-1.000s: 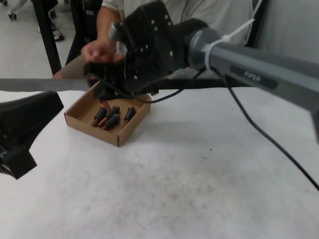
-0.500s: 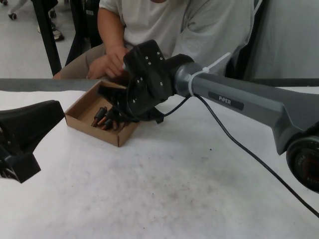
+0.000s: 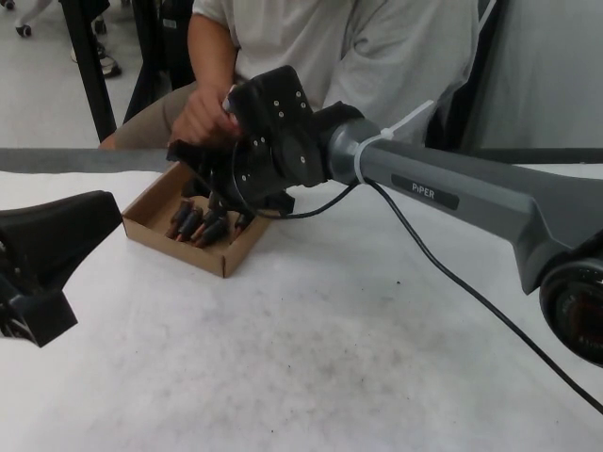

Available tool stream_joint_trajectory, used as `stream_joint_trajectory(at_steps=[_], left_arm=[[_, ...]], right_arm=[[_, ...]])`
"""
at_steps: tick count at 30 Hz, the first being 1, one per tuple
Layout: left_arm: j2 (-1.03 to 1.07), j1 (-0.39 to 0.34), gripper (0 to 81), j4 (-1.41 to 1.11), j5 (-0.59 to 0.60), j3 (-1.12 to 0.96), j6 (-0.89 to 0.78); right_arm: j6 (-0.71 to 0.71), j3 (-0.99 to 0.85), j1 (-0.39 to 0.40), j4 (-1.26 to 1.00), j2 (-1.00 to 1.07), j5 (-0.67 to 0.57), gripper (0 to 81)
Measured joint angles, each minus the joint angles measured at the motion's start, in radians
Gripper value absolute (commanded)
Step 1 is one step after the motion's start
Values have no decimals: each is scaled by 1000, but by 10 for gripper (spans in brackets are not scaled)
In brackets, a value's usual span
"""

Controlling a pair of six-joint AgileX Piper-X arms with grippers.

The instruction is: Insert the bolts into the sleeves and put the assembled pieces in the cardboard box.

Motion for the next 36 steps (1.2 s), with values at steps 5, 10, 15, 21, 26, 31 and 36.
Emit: stream_joint_trajectory(at_steps=[5, 10, 15, 21, 26, 31, 36], left_arm=[[0, 0, 8, 0, 0, 0, 0], [0, 0, 8, 0, 0, 0, 0], [0, 0, 8, 0, 0, 0, 0], [-3, 0, 8, 0, -26, 0, 52], [-45, 0, 8, 2, -72, 0, 65], [-130, 0, 8, 80, -133, 0, 88], [-217, 0, 8, 185, -195, 0, 118]], right_arm=[[2, 0, 0, 0, -8, -4, 34], [-72, 0, -14, 61, -58, 11, 2], [-226, 3, -30, 164, -133, 96, 2], [-429, 173, -52, 191, -329, 145, 2], [-491, 427, -58, 110, -505, 146, 2], [-528, 786, -67, -19, -791, 149, 2], [-534, 1097, -77, -122, -1080, 153, 2]])
